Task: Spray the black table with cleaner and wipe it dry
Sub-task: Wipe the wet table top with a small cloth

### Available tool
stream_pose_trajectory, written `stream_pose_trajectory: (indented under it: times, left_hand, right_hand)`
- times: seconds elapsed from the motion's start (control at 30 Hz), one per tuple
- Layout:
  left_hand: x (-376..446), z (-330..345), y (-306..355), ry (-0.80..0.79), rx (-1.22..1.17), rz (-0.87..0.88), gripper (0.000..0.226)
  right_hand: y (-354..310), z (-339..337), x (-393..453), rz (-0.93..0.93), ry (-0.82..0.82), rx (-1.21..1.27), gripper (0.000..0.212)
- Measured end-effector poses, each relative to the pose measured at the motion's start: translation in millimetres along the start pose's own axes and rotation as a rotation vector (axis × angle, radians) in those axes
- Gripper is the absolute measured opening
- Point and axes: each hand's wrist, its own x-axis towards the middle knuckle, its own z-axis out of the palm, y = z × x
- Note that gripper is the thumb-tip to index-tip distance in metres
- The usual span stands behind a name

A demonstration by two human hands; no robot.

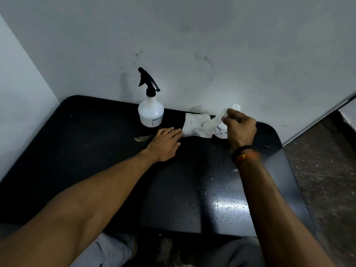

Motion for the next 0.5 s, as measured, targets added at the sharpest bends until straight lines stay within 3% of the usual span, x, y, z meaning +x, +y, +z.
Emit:
stream_pose_trajectory:
  times: [0.13, 0.27, 0.3, 0.37, 0.43, 0.5]
  left_hand:
    - [-7, -17, 5, 0.004, -0.067, -0.041, 0.054]
    - [-26, -30, 2, 0.007, -0.086, -0.071, 0.054]
    - [-32, -33, 1, 0.005, -0.089, -0.082, 0.054]
    - [-44, -35, -5, 0.000, -0.087, -0.106, 0.054]
    - [-56, -37, -12, -0.008, -0.087, -0.129, 0.053]
    - [-71, -38, -20, -0.027, -0.077, -0.151, 0.054]
  right_hand:
    - [-4, -27, -11, -0.045, 0.109, -0.046, 0.040]
    - [10, -33, -38, -0.256, 0.029, -0.245, 0.036]
    - [14, -33, -47, -0.314, -0.054, -0.312, 0.035]
    - [24, -28, -63, -0.369, -0.375, -0.498, 0.032]
    - [34, -24, -76, -0.341, -0.773, -0.737, 0.031]
    - [44, -22, -85, -0.294, -0.992, -0.903, 0.030]
